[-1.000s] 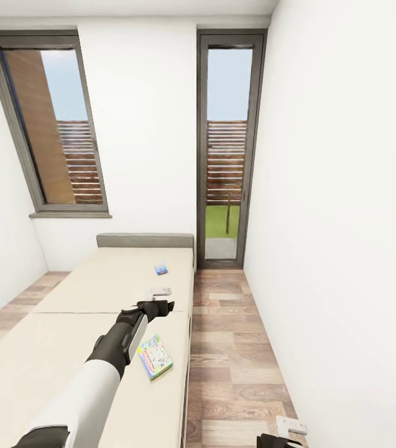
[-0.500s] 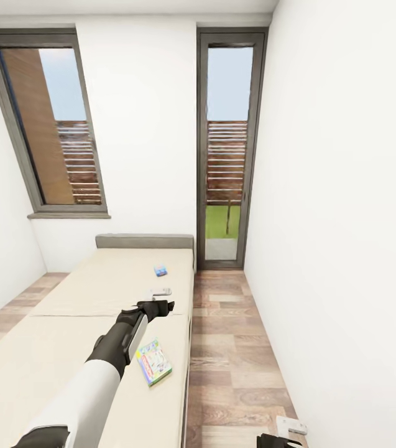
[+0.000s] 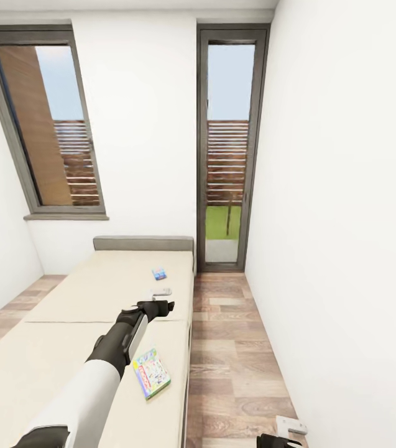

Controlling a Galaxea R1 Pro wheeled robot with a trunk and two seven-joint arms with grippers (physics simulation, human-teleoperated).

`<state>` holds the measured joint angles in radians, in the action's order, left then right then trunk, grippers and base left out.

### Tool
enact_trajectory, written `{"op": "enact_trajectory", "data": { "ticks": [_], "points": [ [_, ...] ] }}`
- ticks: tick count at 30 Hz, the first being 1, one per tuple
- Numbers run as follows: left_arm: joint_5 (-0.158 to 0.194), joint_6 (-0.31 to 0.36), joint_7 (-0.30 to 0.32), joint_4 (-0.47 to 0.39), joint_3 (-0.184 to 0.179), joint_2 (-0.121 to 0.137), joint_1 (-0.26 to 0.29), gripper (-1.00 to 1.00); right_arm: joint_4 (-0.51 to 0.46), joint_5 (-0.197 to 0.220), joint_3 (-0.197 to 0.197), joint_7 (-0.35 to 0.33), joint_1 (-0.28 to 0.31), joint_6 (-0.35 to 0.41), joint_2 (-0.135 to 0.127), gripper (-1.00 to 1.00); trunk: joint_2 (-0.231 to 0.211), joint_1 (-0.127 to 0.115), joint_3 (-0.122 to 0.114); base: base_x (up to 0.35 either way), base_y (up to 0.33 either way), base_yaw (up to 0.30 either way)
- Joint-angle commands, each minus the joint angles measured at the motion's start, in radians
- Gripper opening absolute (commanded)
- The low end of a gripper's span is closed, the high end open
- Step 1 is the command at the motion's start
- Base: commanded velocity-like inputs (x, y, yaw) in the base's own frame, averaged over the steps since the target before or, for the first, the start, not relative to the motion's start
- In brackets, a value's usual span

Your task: Put all the toys in the child's room - the three board games (two on the bed and one on the table), the two jigsaw puzzles on the table, and the tennis ball on the table - inside the toy box on the table in the child's room.

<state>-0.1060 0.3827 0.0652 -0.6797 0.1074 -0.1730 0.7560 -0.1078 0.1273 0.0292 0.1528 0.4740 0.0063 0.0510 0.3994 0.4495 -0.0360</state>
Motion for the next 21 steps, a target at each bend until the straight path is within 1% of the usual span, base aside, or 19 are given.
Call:
{"op": "enact_trajectory", "data": {
  "ticks": [1,15,21],
  "points": [
    [-0.01,0.004,0.007,-0.001,0.006,-0.001,0.0,1.0,-0.001,0.007,0.002,0.002,0.0,0.001,0.0,1.0,0.001,0.0,0.0,0.048,0.0,0.0],
    [-0.011,0.004,0.007,-0.001,0.006,-0.001,0.0,1.0,-0.001,0.009,0.003,0.002,0.0,0.0,-0.003,1.0,0.001,0.0,0.0,0.013,0.005,0.0],
    [-0.011,0.004,0.008,-0.001,0.006,-0.001,0.0,1.0,-0.001,0.009,0.003,0.002,0.0,0.0,-0.005,1.0,0.001,0.0,0.0,0.009,0.152,0.0]
  ]
}}
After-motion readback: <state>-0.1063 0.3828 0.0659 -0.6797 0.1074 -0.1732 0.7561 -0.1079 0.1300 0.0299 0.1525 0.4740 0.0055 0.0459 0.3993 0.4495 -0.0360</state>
